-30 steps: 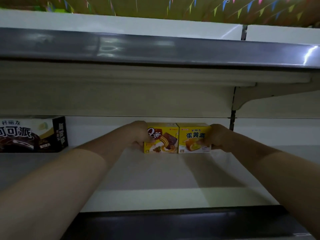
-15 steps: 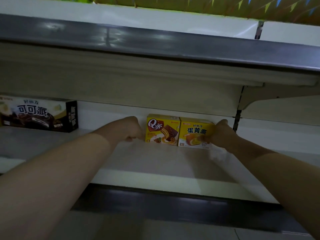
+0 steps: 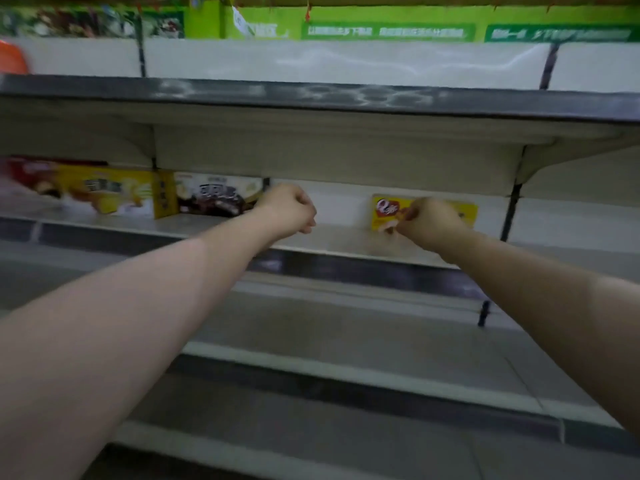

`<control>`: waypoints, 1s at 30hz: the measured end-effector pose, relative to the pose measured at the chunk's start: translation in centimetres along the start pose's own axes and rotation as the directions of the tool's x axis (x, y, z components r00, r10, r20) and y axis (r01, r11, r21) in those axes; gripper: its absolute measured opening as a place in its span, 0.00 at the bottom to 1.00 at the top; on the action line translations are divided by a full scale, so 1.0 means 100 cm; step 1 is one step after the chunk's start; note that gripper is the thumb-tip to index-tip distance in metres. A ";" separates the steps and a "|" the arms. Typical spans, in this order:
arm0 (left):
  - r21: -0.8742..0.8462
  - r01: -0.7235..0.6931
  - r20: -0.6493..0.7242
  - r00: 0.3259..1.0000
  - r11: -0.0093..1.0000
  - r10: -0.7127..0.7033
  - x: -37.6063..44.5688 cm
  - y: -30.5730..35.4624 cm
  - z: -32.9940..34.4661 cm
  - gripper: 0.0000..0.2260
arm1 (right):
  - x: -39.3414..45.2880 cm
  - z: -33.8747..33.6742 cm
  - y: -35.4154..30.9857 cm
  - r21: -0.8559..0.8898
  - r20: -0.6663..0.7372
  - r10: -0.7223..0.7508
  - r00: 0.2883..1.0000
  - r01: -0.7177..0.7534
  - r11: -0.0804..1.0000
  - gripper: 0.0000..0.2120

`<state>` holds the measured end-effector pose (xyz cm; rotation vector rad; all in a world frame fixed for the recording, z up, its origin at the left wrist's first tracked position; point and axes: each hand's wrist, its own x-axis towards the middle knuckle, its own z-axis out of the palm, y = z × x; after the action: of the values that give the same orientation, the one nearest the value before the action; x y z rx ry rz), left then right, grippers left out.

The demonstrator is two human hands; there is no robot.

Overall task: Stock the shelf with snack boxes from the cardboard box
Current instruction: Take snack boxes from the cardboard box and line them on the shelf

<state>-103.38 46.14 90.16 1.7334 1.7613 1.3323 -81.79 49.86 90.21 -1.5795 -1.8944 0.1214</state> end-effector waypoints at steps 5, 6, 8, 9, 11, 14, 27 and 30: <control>0.072 0.096 -0.014 0.995 0.993 -0.095 -0.104 -0.070 -0.085 0.07 | -0.093 0.071 -0.103 0.097 0.156 -0.120 0.980 0.106 0.990 0.07; 0.082 0.118 -0.001 0.993 0.990 -0.118 -0.121 -0.084 -0.097 0.07 | -0.108 0.086 -0.122 0.128 0.217 -0.154 0.964 0.128 0.983 0.06; 0.109 0.194 0.019 0.980 0.975 -0.197 -0.157 -0.119 -0.122 0.08 | -0.145 0.124 -0.161 0.157 0.316 -0.215 0.924 0.172 0.972 0.08; 0.126 0.231 0.027 0.971 0.965 -0.236 -0.169 -0.137 -0.130 0.09 | -0.160 0.141 -0.178 0.165 0.336 -0.239 0.911 0.194 0.967 0.08; 0.161 0.298 0.038 0.951 0.941 -0.308 -0.196 -0.182 -0.150 0.09 | -0.190 0.184 -0.211 0.183 0.396 -0.295 0.870 0.240 0.953 0.07; 0.166 0.416 0.049 0.902 0.894 -0.428 -0.227 -0.252 -0.168 0.08 | -0.228 0.253 -0.242 0.219 0.507 -0.343 0.791 0.267 0.939 0.06; 0.092 0.868 0.028 0.488 0.489 -0.872 -0.345 -0.534 -0.264 0.10 | -0.367 0.534 -0.333 0.238 0.839 -0.170 0.517 -0.068 0.969 0.07; 0.079 0.858 0.078 0.503 0.508 -0.861 -0.347 -0.577 -0.289 0.11 | -0.386 0.564 -0.343 0.130 0.874 -0.038 0.484 -0.159 0.979 0.06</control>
<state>-153.22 14.01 47.11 0.6286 2.1151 0.7116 -138.78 24.46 45.99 -1.5568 -2.4346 1.3677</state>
